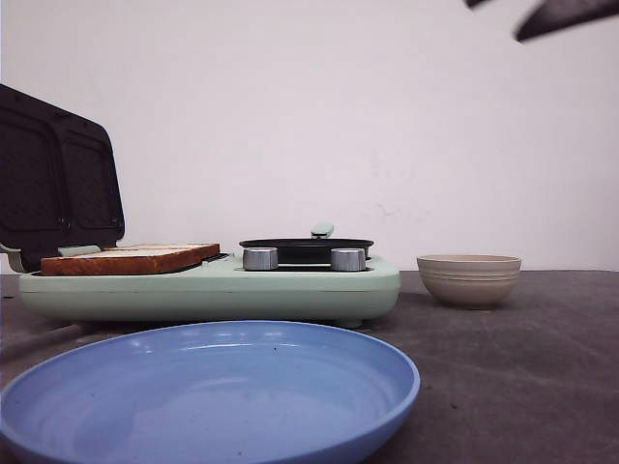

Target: Make breakfast with bread and shrimp

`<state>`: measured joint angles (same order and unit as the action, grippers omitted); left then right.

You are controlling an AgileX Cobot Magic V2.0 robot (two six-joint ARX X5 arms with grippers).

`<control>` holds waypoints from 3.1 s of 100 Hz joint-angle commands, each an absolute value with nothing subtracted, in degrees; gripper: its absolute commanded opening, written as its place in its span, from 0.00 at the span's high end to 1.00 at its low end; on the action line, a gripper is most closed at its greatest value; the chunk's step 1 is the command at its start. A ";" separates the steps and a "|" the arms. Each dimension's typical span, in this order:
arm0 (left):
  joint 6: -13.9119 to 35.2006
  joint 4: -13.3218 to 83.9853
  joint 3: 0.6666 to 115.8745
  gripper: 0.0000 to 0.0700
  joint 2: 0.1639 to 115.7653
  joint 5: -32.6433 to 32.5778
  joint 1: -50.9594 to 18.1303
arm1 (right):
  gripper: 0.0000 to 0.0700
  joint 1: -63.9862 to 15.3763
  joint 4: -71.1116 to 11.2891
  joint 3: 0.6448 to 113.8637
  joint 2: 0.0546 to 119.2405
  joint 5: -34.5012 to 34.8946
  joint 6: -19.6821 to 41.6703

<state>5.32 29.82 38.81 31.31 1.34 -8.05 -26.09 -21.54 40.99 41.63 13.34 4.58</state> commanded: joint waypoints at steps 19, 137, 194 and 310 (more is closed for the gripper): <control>8.95 31.64 39.00 0.00 31.35 1.08 -8.16 | 0.43 -26.37 -20.93 36.16 36.38 12.97 8.99; 49.43 14.11 52.18 0.00 52.93 27.51 20.12 | 0.43 -26.37 -23.88 35.99 36.21 13.04 8.80; 61.12 -3.97 52.18 0.00 69.49 38.11 27.75 | 0.43 -26.37 -23.62 35.99 36.21 12.97 9.91; 69.28 -18.59 52.25 0.19 81.91 40.95 22.81 | 0.43 -26.37 -23.62 35.99 36.21 11.49 11.33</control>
<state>68.71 -17.58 51.07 81.01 40.66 22.81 -26.09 -24.12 35.83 36.03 11.75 10.59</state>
